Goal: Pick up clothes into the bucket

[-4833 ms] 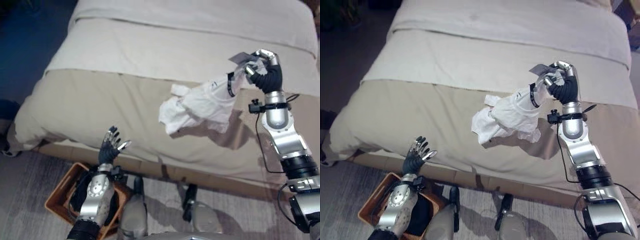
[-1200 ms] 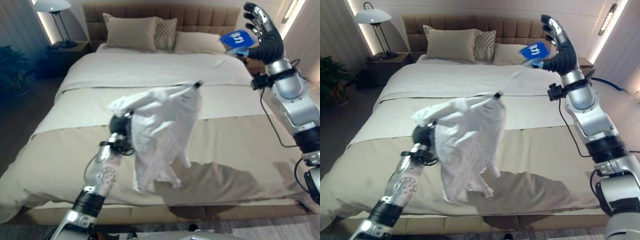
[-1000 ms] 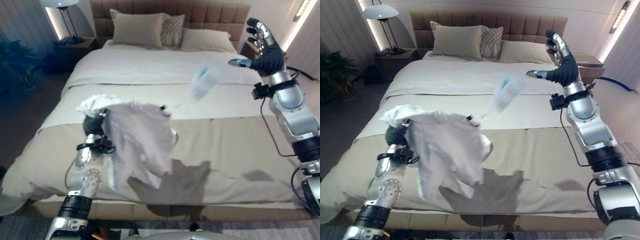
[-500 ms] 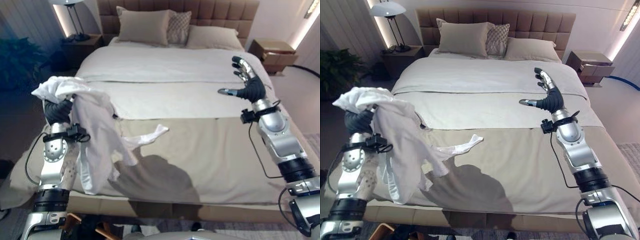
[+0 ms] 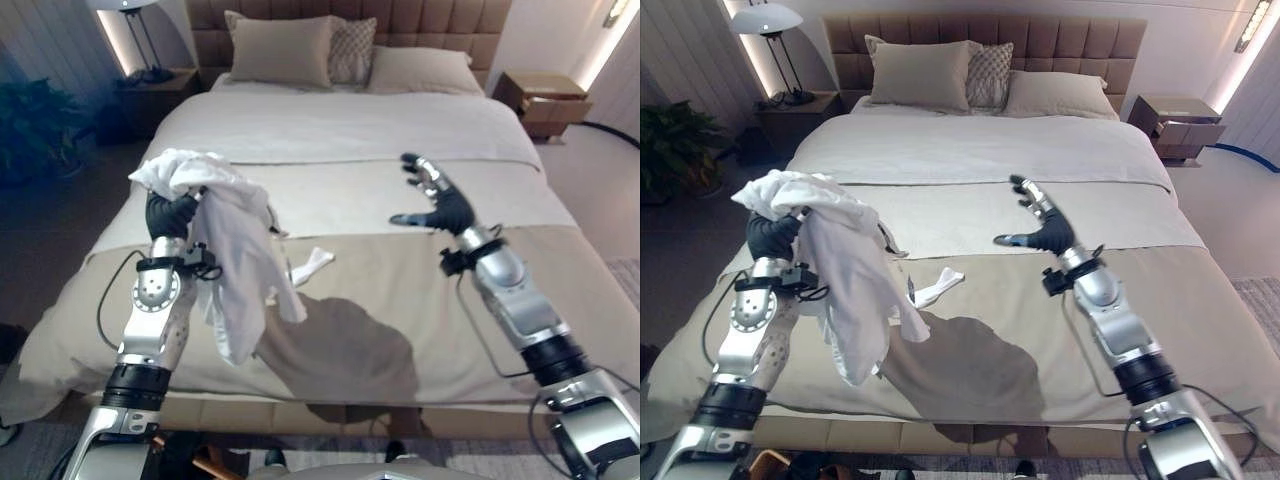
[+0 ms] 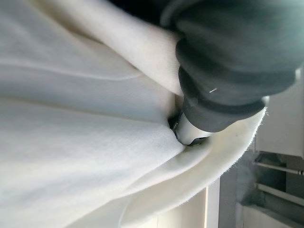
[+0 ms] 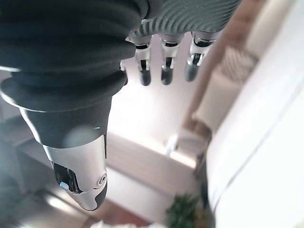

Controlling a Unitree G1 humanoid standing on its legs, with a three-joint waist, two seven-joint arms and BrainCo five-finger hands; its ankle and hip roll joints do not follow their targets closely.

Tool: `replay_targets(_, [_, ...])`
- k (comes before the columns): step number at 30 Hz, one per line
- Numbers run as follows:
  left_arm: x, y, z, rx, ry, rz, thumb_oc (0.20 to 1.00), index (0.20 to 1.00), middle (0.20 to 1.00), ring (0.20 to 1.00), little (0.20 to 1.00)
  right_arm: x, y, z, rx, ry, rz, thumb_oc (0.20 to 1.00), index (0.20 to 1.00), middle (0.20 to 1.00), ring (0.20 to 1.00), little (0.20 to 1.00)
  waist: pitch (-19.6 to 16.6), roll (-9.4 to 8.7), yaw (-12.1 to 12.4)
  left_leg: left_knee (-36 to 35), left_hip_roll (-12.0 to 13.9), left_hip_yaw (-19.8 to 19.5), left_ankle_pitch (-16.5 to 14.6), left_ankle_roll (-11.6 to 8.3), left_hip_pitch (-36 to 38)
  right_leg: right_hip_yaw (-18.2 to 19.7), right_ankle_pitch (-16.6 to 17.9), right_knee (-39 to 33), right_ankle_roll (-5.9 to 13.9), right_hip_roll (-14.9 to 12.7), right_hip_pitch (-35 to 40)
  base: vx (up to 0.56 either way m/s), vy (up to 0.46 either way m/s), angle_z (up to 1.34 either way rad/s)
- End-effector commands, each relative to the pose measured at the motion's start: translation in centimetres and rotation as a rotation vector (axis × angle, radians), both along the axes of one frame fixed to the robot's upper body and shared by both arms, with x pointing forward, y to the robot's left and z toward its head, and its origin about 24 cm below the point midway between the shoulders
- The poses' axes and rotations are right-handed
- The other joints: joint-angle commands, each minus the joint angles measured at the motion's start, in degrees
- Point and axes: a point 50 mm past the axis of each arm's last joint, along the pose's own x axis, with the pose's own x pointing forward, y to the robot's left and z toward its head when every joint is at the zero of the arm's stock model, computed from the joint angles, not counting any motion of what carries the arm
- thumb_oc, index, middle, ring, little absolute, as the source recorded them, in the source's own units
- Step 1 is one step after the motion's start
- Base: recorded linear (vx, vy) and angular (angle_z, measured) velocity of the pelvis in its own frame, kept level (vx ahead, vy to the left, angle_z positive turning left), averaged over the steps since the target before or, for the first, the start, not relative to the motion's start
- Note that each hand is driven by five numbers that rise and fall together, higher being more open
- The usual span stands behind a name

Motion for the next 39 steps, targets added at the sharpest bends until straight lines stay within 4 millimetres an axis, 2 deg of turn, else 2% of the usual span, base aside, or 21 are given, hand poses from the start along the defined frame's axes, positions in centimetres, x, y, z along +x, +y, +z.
replay_targets(1, [1.5, -1.1, 6.4, 0.091, -0.244, -0.012, 0.2, 0.2, 0.2, 0.2, 0.2, -0.4, 4.6, 0.6, 0.04, -0.045, 0.143, 1.0, 1.0, 1.0, 1.0, 1.0, -0.6, -2.39, -0.2, 4.5, 2.0, 0.3, -3.1, -1.81, -0.1, -1.8, 1.2, 2.3, 3.93, -5.6, 0.8, 0.0, 0.0, 0.0])
replay_targets(3, [1.7, -2.2, 6.6, 0.13, -0.248, -0.021, 0.2, 0.2, 0.2, 0.2, 0.2, -0.7, 7.4, -0.9, 0.002, 0.0, 0.201, 1.0, 1.0, 1.0, 1.0, 1.0, -0.6, -2.07, 0.0, 4.6, 2.0, 0.4, -3.0, -1.84, -0.3, -1.7, 1.3, 2.3, 3.93, -5.6, 0.6, 0.0, 0.0, 0.0])
replay_targets(4, [1.7, -2.2, 6.6, 0.13, -0.248, -0.02, 0.2, 0.2, 0.2, 0.2, 0.2, -0.7, 7.5, -0.9, 0.003, 0.0, 0.201, 1.0, 1.0, 1.0, 1.0, 1.0, -0.6, -2.08, 0.0, 4.6, 2.0, 0.4, -3.0, -1.84, -0.3, -1.7, 1.3, 2.3, 3.93, -5.6, 0.6, 0.0, 0.0, 0.0])
replay_targets(5, [1.8, -3.3, 6.8, 0.163, -0.254, -0.035, 0.2, 0.2, 0.2, 0.2, 0.2, -1.1, 9.5, -1.8, -0.026, 0.03, 0.265, 1.0, 1.0, 1.0, 1.0, 1.0, -0.6, -1.95, 0.2, 4.5, 2.0, 0.3, -2.9, -1.87, -0.4, -1.7, 1.3, 2.3, 3.9, -5.6, 0.5, 0.0, 0.0, 0.0])
replay_targets(11, [2.0, -6.0, 6.8, 0.193, -0.266, -0.091, 0.2, 0.2, 0.2, 0.2, 0.2, -2.0, 13.3, -2.9, -0.07, 0.072, 0.375, 1.0, 1.0, 1.0, 1.0, 1.0, -0.7, -1.87, 0.4, 4.0, 2.0, 0.1, -2.7, -1.91, -0.3, -2.1, 1.3, 2.1, 3.95, -5.7, 0.8, 0.0, 0.0, 0.0])
replay_targets(12, [2.0, -6.0, 6.8, 0.194, -0.267, -0.09, 0.2, 0.2, 0.2, 0.2, 0.2, -2.0, 13.3, -2.9, -0.07, 0.072, 0.376, 1.0, 1.0, 1.0, 1.0, 1.0, -0.7, -1.88, 0.4, 3.9, 2.0, 0.1, -2.7, -1.91, -0.3, -2.1, 1.3, 2.1, 3.95, -5.7, 0.8, 0.0, 0.0, 0.0])
replay_targets(13, [2.0, -7.0, 7.1, 0.178, -0.281, -0.113, 0.2, 0.2, 0.2, 0.2, 0.2, -2.3, 14.5, -2.8, -0.068, 0.073, 0.408, 1.0, 1.0, 1.0, 1.0, 1.0, -0.6, -1.89, 0.4, 3.9, 1.9, 0.0, -2.7, -1.91, -0.2, -2.2, 1.3, 2.0, 3.91, -5.7, 0.8, 0.0, 0.0, 0.0])
replay_targets(17, [1.8, -8.0, 7.5, 0.159, -0.298, -0.144, 0.2, 0.2, 0.2, 0.2, 0.2, -2.4, 15.5, -2.4, -0.051, 0.069, 0.426, 1.0, 1.0, 1.0, 1.0, 1.0, -0.5, -1.99, 0.5, 3.7, 1.9, 0.0, -2.6, -1.88, -0.2, -2.3, 1.4, 1.9, 3.9, -5.7, 0.9, 0.0, 0.0, 0.0])
replay_targets(18, [1.7, -8.8, 7.6, 0.145, -0.306, -0.168, 0.2, 0.2, 0.2, 0.2, 0.2, -2.5, 16.1, -2.0, -0.035, 0.061, 0.434, 1.0, 1.0, 1.0, 1.0, 1.0, -0.5, -2.04, 0.5, 3.6, 1.9, -0.1, -2.6, -1.86, -0.2, -2.3, 1.4, 1.9, 3.89, -5.8, 1.0, 0.0, 0.0, 0.0])
replay_targets(25, [1.4, -10.1, 7.5, 0.1, -0.308, -0.212, 0.2, 0.2, 0.2, 0.2, 0.2, -2.4, 16.9, -1.1, -0.001, 0.046, 0.432, 1.0, 1.0, 1.0, 1.0, 1.0, -0.5, -2.17, 0.6, 3.7, 1.9, 0.0, -2.7, -1.79, -0.2, -2.4, 1.5, 1.8, 3.8, -5.8, 1.0, 0.0, 0.0, 0.0])
replay_targets(26, [1.4, -10.1, 7.4, 0.1, -0.304, -0.213, 0.2, 0.2, 0.2, 0.2, 0.2, -2.4, 16.9, -1.1, 0.001, 0.045, 0.431, 0.664, 0.664, 0.664, 0.664, 0.664, -0.5, -2.21, 0.6, 3.6, 1.9, 0.0, -2.7, -1.77, -0.2, -2.4, 1.5, 1.8, 3.78, -5.8, 1.0, 0.0, 0.0, 0.0])
replay_targets(27, [1.4, -10.2, 7.4, 0.1, -0.301, -0.212, 0.2, 0.2, 0.2, 0.2, 0.2, -2.4, 16.9, -1.1, 0.003, 0.047, 0.431, 0.2, 0.2, 0.2, 0.2, 0.2, -0.5, -2.22, 0.7, 3.6, 1.8, 0.0, -2.7, -1.78, -0.2, -2.4, 1.5, 1.8, 3.76, -5.8, 1.1, 0.0, 0.0, 0.0])
replay_targets(39, [1.1, -10.1, 7.4, 0.07, -0.301, -0.204, 0.2, 0.2, 0.2, 0.2, 0.2, -2.2, 16.5, -1.6, 0.01, 0.059, 0.376, 0.2, 0.2, 0.2, 0.2, 0.2, -0.3, -2.01, 0.6, 3.9, 2.1, 0.0, -2.8, -1.87, -0.2, -2.5, 1.3, 1.8, 3.62, -5.7, 1.2, 0.0, 0.0, 0.0])
